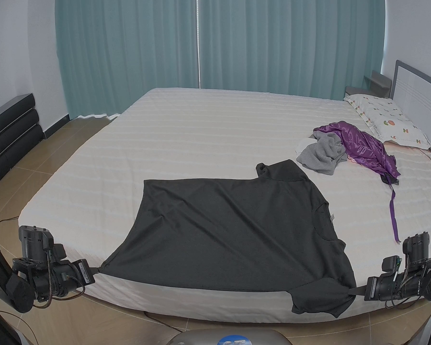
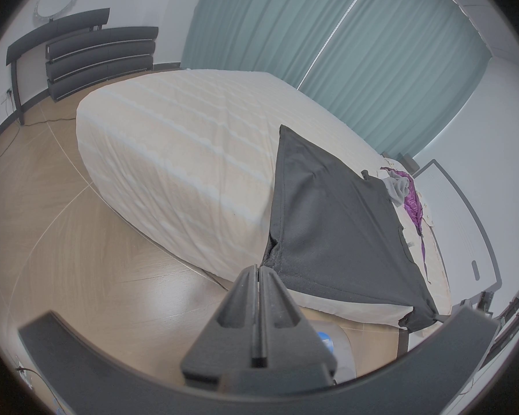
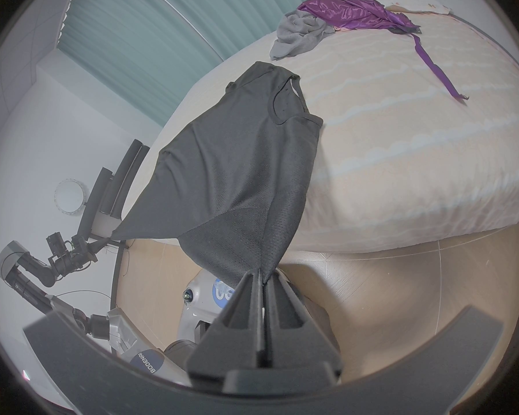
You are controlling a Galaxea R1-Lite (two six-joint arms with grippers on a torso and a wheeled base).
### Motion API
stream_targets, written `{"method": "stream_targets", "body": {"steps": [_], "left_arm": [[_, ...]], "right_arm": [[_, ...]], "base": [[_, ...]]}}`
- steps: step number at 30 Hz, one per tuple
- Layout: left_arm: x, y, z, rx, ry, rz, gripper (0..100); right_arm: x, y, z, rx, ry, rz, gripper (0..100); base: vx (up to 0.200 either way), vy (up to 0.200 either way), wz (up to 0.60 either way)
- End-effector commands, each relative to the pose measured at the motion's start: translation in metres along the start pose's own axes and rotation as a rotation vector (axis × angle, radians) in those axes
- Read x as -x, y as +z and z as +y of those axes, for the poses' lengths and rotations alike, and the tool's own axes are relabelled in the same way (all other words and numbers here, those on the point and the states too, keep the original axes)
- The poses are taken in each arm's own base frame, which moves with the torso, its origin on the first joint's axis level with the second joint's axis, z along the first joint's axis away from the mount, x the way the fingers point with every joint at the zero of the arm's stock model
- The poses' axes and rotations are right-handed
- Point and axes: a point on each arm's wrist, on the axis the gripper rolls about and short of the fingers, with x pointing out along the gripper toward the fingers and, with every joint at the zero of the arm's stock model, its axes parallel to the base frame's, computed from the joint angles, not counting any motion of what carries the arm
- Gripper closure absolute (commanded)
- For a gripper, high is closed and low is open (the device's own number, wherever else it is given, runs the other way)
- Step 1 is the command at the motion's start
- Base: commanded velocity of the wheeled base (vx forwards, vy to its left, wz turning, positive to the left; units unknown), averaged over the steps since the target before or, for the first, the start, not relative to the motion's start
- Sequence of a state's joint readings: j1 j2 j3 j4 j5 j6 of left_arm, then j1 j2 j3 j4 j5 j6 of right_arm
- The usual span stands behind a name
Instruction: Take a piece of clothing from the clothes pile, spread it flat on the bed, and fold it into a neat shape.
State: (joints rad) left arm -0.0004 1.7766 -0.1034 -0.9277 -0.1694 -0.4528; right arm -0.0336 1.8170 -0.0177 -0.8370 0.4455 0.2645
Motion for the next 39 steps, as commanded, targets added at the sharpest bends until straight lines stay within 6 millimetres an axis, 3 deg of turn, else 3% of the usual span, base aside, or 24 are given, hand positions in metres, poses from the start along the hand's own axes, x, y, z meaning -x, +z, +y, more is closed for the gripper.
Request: {"method": "stream_targets", "body": {"steps": [1, 8, 12, 19, 26, 31, 32, 36, 39], "left_arm": [[0.005, 0.002, -0.002, -0.009, -0.009, -0.028, 100], [-0.002, -0.002, 0.0, -0.006, 0.006, 0.012, 100], [-0.005, 0.003, -0.002, -0.001, -0.003, -0.003, 100], [-0.011, 0.011, -0.008, 0.009, -0.033, -0.013, 100], [-0.046, -0.008, -0.007, -0.005, -0.111, 0.177, 100], [-0.067, -0.005, -0.008, -0.011, -0.135, 0.206, 100], [-0.067, -0.005, -0.008, -0.011, -0.135, 0.206, 0], [-0.086, 0.015, -0.017, -0.012, -0.163, 0.164, 0], [-0.091, 0.02, -0.021, -0.016, -0.158, 0.182, 0]], "right_arm": [[-0.01, -0.009, -0.006, -0.031, -0.018, 0.083, 100], [-0.01, -0.008, -0.006, -0.03, -0.016, 0.07, 100], [-0.002, 0.002, -0.002, -0.027, 0.012, -0.035, 100], [-0.006, 0.004, 0.002, -0.033, 0.03, -0.046, 100], [-0.01, 0.01, 0.001, -0.018, 0.044, -0.083, 100], [-0.012, 0.015, 0.002, -0.056, 0.062, -0.122, 100], [-0.012, 0.015, 0.002, -0.056, 0.062, -0.122, 100], [-0.015, 0.018, 0.002, -0.062, 0.073, -0.146, 100], [-0.018, 0.018, 0.0, -0.073, 0.072, -0.144, 100]], "base": [[0.0, 0.0, 0.0], [0.0, 0.0, 0.0], [0.0, 0.0, 0.0], [0.0, 0.0, 0.0], [0.0, 0.0, 0.0], [0.0, 0.0, 0.0], [0.0, 0.0, 0.0], [0.0, 0.0, 0.0], [0.0, 0.0, 0.0]]}}
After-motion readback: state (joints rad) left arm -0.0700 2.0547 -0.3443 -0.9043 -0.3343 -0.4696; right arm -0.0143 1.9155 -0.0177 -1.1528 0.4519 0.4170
